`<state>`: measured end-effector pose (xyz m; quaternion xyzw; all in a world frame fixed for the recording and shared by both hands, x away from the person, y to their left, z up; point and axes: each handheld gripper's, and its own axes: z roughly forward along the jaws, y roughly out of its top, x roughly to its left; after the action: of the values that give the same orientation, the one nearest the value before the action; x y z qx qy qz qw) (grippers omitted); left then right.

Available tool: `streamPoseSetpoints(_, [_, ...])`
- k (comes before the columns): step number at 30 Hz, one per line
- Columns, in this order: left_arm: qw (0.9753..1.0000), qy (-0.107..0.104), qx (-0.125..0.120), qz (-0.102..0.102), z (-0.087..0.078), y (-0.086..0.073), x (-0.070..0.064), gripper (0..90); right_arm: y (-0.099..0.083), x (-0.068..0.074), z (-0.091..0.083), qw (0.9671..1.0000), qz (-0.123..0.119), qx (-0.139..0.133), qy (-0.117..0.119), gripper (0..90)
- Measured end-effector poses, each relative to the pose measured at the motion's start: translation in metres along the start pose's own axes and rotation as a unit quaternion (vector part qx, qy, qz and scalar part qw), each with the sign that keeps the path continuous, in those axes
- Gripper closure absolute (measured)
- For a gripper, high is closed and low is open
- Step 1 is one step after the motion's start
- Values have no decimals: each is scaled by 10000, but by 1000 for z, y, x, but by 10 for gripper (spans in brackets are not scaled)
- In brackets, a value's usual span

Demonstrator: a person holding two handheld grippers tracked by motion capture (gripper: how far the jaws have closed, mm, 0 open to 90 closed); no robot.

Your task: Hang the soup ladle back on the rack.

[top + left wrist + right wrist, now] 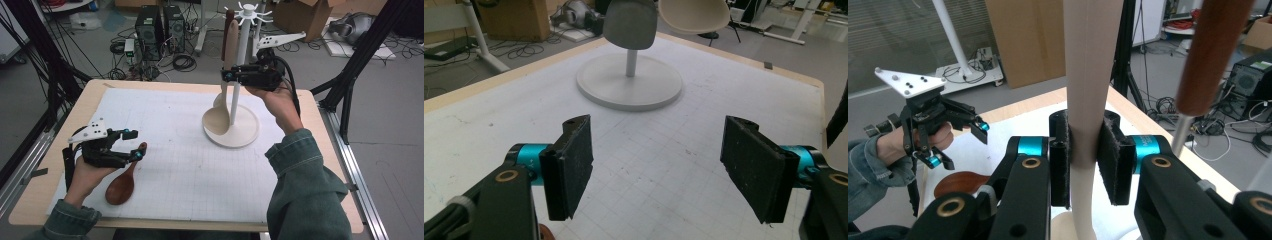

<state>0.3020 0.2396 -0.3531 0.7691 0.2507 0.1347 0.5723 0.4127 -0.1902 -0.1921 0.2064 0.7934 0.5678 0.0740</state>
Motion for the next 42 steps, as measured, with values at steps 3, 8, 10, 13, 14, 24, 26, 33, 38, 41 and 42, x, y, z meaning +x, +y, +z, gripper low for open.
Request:
streamPoseSetpoints(3, [10000, -9, -3, -12, 0, 0, 0, 295, 0, -4, -1, 10000, 71, 14, -22, 770])
streamPoseSetpoints(8, [10000, -19, -10, -17, 0, 0, 0, 295, -2, -10, 0, 9999, 143, 42, -69, 770])
streamPoseSetpoints(10, [10000, -52, -2, -25, 0, -1, 0, 295, -2, -12, 0, 9998, 172, 32, -67, 770])
streamPoseSetpoints(13, [10000, -57, -4, -40, 0, -1, 1, 295, -4, -15, 0, 9997, 226, 31, -80, 770])
streamPoseSetpoints(14, [10000, -50, -2, -30, 0, -1, 1, 296, -4, -16, 0, 9997, 224, 24, -85, 770])
streamPoseSetpoints(24, [10000, -74, -2, -52, 1, -2, 1, 296, -12, -19, -2, 9990, 354, -163, -223, 756])
streamPoseSetpoints(26, [10000, -72, 4, -49, 1, -2, 1, 297, -14, -19, -3, 9986, 387, -219, -288, 749])
streamPoseSetpoints(33, [9999, -102, 0, -63, 1, -2, 1, 297, -17, -20, -5, 9974, 452, -376, -417, 739])
streamPoseSetpoints(38, [9999, -96, 5, -40, 1, -2, 2, 298, -20, -20, -4, 9965, 472, -494, -485, 736])
streamPoseSetpoints(41, [9999, -78, -15, -64, 0, -2, 2, 298, -23, -20, -4, 9959, 537, -569, -464, 731])
streamPoseSetpoints(42, [9999, -84, -8, -59, 0, -2, 2, 298, -24, -21, -4, 9957, 536, -590, -462, 732])
